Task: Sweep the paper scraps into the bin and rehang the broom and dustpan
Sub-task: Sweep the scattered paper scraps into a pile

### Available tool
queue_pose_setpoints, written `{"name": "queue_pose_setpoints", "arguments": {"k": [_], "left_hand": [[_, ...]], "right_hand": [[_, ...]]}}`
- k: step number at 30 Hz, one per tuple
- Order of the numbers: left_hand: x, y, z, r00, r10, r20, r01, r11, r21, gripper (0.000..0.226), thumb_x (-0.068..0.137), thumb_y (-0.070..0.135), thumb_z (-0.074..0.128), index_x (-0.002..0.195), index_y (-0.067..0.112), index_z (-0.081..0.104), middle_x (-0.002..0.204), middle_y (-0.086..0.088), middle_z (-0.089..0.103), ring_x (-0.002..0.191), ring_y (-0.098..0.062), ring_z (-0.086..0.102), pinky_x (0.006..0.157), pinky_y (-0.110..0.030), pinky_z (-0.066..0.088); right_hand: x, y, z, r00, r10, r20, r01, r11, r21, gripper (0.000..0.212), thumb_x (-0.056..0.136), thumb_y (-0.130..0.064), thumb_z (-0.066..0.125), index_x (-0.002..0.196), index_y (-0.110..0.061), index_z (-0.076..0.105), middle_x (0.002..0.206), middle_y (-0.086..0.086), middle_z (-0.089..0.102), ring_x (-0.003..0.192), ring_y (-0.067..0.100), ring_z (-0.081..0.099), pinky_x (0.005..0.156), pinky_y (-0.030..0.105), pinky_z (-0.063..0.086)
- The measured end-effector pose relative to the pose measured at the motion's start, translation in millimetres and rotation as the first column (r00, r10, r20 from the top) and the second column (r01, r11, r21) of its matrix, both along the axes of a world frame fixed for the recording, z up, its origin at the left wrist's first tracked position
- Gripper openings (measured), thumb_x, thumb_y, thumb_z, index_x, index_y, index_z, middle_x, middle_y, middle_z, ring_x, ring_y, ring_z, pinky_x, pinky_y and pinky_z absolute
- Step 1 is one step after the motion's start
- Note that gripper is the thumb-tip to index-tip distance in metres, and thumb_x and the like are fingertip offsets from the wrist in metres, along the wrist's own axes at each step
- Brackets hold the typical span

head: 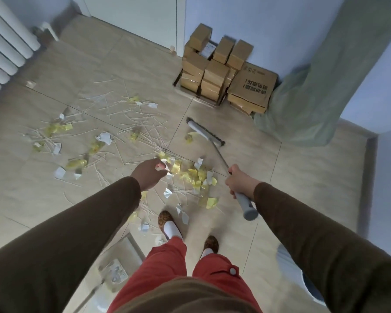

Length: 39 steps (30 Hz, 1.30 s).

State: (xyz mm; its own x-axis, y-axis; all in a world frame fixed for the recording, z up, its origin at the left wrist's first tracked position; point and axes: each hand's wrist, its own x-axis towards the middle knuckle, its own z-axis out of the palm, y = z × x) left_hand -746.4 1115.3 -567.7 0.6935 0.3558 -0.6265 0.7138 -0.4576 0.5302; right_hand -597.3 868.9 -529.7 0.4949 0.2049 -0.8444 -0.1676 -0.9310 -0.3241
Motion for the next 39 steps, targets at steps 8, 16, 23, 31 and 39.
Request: {"name": "queue_pose_setpoints", "arguments": {"k": [8,16,23,31,39], "left_hand": [[-73,-31,-3,0.997,0.068,0.041,-0.069,0.997,0.028,0.033,0.092,0.026,0.06,0.121,0.012,0.066,0.131,-0.009,0.064,0.121,-0.026,0.059,0.105,-0.039,0.044],[-143,-102,14,0.993,0.072,0.094,-0.075,0.997,0.034,0.031,0.092,0.027,0.061,0.119,0.013,0.066,0.129,-0.009,0.065,0.119,-0.025,0.059,0.103,-0.038,0.044],[-194,-113,35,0.993,0.046,0.109,-0.057,0.994,0.097,0.03,0.092,0.026,0.062,0.118,0.013,0.066,0.129,-0.006,0.065,0.12,-0.025,0.059,0.096,-0.032,0.042],[-252,-82,48,0.993,0.078,0.091,-0.091,0.984,0.153,0.03,0.093,0.023,0.061,0.12,0.01,0.066,0.131,-0.008,0.064,0.123,-0.025,0.057,0.102,-0.034,0.041],[-316,-35,43,0.996,0.061,0.067,-0.071,0.985,0.158,0.03,0.093,0.027,0.062,0.12,0.014,0.066,0.133,-0.007,0.063,0.125,-0.025,0.056,0.106,-0.039,0.042]], "right_hand": [[-59,-61,13,0.976,-0.145,-0.162,0.167,0.977,0.131,0.033,0.097,-0.008,0.044,0.129,-0.018,0.042,0.071,0.008,0.051,0.043,0.011,0.044,0.038,0.019,0.038],[-140,-150,54,0.978,-0.176,-0.113,0.2,0.947,0.252,0.04,0.095,-0.007,0.046,0.13,-0.025,0.04,0.073,0.007,0.052,0.042,0.011,0.044,0.037,0.021,0.038],[-201,-136,55,0.945,-0.262,-0.196,0.316,0.884,0.343,0.041,0.095,-0.005,0.046,0.133,-0.02,0.039,0.072,0.007,0.051,0.045,0.01,0.045,0.039,0.022,0.041],[-261,-112,55,0.982,-0.09,-0.165,0.148,0.913,0.38,0.041,0.095,-0.006,0.045,0.133,-0.021,0.037,0.078,0.008,0.054,0.047,0.009,0.046,0.039,0.021,0.041],[-328,-51,50,0.987,-0.013,-0.161,0.076,0.916,0.395,0.049,0.091,-0.004,0.045,0.135,-0.024,0.036,0.08,0.011,0.051,0.05,0.011,0.045,0.042,0.023,0.042]]}}
